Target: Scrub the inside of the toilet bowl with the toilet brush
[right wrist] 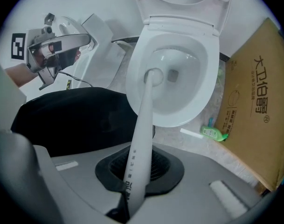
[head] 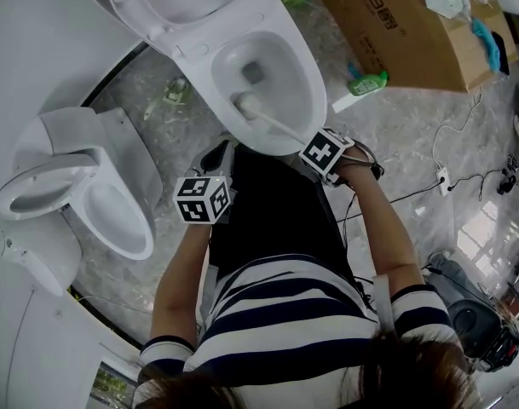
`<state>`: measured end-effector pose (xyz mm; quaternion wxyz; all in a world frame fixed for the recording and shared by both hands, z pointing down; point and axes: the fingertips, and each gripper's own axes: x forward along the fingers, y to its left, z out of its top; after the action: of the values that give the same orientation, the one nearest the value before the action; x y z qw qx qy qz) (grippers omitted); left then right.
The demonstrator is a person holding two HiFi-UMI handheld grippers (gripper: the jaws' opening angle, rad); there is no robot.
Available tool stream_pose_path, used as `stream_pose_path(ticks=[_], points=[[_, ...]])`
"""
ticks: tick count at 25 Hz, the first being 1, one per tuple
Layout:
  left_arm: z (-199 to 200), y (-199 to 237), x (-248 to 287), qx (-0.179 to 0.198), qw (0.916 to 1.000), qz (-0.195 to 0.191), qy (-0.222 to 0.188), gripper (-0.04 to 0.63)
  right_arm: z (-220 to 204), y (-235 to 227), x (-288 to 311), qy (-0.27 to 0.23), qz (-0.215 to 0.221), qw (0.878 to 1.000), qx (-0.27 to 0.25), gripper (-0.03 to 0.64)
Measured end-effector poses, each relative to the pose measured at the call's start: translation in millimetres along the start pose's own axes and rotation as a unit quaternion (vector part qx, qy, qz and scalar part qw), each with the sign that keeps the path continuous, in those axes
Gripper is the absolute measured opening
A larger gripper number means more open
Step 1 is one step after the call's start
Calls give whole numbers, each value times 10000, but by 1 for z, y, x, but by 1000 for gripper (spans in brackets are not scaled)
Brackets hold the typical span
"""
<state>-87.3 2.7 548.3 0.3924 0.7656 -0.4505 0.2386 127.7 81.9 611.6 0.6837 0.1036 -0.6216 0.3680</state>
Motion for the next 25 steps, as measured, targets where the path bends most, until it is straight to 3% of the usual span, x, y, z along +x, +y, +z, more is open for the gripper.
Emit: stream_pose_path(ticks=[13, 25], points=[[10, 6, 1, -78, 10000, 16, -38, 0, 65, -14, -8, -483, -150, 9987, 1, 23], [6, 12, -2, -123, 9999, 50, -9, 0, 91, -39, -6, -908, -342, 9936, 575, 25]])
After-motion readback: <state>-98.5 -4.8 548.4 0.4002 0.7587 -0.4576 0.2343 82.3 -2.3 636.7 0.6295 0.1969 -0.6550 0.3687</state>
